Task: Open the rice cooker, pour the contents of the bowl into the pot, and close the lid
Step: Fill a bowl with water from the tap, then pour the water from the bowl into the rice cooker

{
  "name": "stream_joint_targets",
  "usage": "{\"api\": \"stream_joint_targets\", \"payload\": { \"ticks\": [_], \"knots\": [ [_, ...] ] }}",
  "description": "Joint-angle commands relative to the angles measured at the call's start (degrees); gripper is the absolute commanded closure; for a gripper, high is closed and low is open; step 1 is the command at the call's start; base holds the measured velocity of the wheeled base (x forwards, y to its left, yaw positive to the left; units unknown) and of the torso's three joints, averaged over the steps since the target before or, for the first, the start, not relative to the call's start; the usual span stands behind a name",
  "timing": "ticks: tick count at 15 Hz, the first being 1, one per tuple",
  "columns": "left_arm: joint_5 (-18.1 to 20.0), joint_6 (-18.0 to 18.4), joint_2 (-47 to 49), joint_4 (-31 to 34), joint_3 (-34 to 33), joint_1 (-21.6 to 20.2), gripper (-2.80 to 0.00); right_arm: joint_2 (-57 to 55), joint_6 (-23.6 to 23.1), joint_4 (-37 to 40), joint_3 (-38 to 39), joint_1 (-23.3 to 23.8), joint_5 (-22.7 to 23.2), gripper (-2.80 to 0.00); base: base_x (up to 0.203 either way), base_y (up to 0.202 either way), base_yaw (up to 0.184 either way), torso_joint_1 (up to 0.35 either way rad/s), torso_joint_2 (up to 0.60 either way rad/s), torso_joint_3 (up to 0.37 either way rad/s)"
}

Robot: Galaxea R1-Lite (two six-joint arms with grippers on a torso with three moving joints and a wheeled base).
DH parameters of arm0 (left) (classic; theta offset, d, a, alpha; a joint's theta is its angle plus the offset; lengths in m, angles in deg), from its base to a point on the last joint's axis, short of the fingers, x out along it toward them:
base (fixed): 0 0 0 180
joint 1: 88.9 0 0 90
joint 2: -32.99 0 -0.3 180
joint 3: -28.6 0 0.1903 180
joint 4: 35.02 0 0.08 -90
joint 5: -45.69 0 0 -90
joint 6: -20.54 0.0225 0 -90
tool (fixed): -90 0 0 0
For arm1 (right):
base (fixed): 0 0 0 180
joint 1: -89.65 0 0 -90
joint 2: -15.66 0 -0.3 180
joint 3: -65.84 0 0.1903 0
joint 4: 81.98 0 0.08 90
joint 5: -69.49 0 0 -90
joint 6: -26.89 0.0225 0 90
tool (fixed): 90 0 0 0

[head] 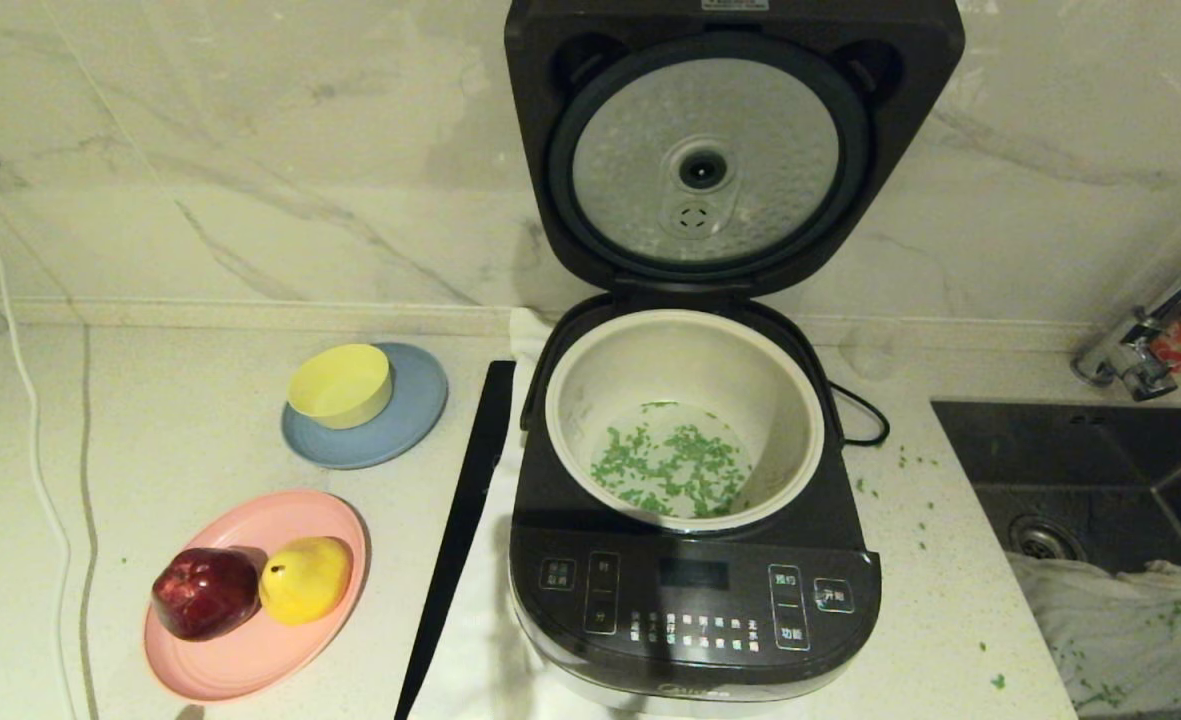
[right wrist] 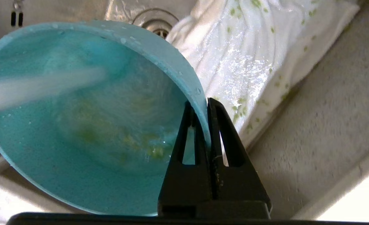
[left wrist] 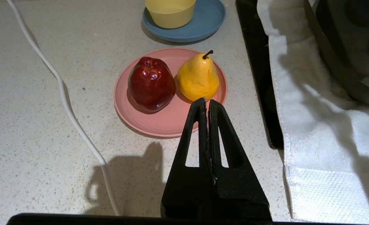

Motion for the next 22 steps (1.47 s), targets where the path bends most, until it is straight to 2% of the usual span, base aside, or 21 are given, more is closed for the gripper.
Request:
{"api": "stream_joint_targets", "payload": {
  "ticks": [1,6,8,11,17,22],
  "knots": [
    [0.0,0.1,0.0,0.0,-0.4,0.0,0.0,3.8,0.0,0.2,3.0,-0.9,0.1,0.0,0.0,0.0,0.0,0.0,0.0,0.0],
    [0.0,0.0,0.0,0.0,-0.4,0.0,0.0,15.0,-0.2,-0.1,12.4,-9.8,-0.2,0.0,0.0,0.0,0.0,0.0,0.0,0.0],
    [0.0,0.1,0.0,0.0,-0.4,0.0,0.0,19.4,-0.3,0.2,14.8,-15.3,-0.5,0.0,0.0,0.0,0.0,0.0,0.0,0.0],
    [0.0,0.0,0.0,0.0,-0.4,0.0,0.0,24.6,-0.2,2.9,15.4,-26.1,-5.7,0.0,0.0,0.0,0.0,0.0,0.0,0.0],
    [0.0,0.1,0.0,0.0,-0.4,0.0,0.0,31.9,-0.2,13.0,8.8,-48.9,-12.5,0.0,0.0,0.0,0.0,0.0,0.0,0.0],
    [0.0,0.0,0.0,0.0,-0.4,0.0,0.0,30.5,-0.2,18.8,-2.9,-64.9,-21.4,0.0,0.0,0.0,0.0,0.0,0.0,0.0]
  ]
}}
